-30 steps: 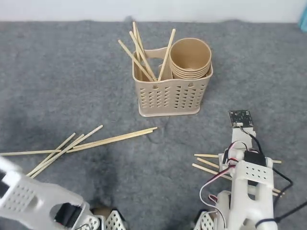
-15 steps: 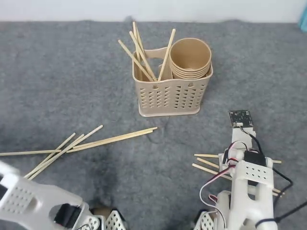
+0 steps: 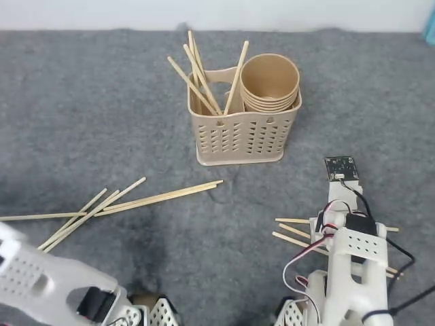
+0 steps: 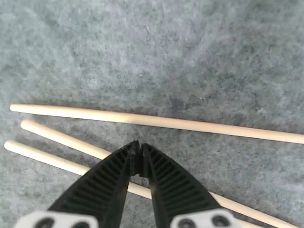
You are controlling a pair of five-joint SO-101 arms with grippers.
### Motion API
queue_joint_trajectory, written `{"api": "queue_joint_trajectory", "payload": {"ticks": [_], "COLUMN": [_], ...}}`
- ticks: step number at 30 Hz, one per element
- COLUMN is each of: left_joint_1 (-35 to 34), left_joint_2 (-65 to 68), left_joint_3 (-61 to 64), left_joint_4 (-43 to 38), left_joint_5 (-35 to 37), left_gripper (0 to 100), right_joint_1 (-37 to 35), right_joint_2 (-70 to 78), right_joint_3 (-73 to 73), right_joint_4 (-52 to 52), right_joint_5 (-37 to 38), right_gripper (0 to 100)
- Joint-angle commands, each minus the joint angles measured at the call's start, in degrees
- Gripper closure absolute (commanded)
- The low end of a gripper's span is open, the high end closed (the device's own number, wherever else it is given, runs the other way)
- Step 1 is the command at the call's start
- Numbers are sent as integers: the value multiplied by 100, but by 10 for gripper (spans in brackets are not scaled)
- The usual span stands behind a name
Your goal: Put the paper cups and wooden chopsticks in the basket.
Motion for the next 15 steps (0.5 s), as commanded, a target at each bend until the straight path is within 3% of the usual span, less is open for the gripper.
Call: {"api": "queue_joint_trajectory", "payload": {"ticks": [1,7,11,15], "left_joint_1": [9,44,44,26], "left_joint_2": [440,1398,1749,1758], "left_joint_3": [-910,-2281,-2862,-3319], "left_joint_4": [422,1187,1705,2444], "left_joint_5": [97,97,70,62], "left_gripper": [859,861,990,988], "right_joint_1": [-66,-66,-66,-66], "right_joint_2": [-127,-127,-127,-127], "right_joint_3": [-18,-18,-18,-18], "right_joint_4": [57,57,57,57], "right_joint_5": [79,79,79,79], "right_gripper": [991,991,991,991]}}
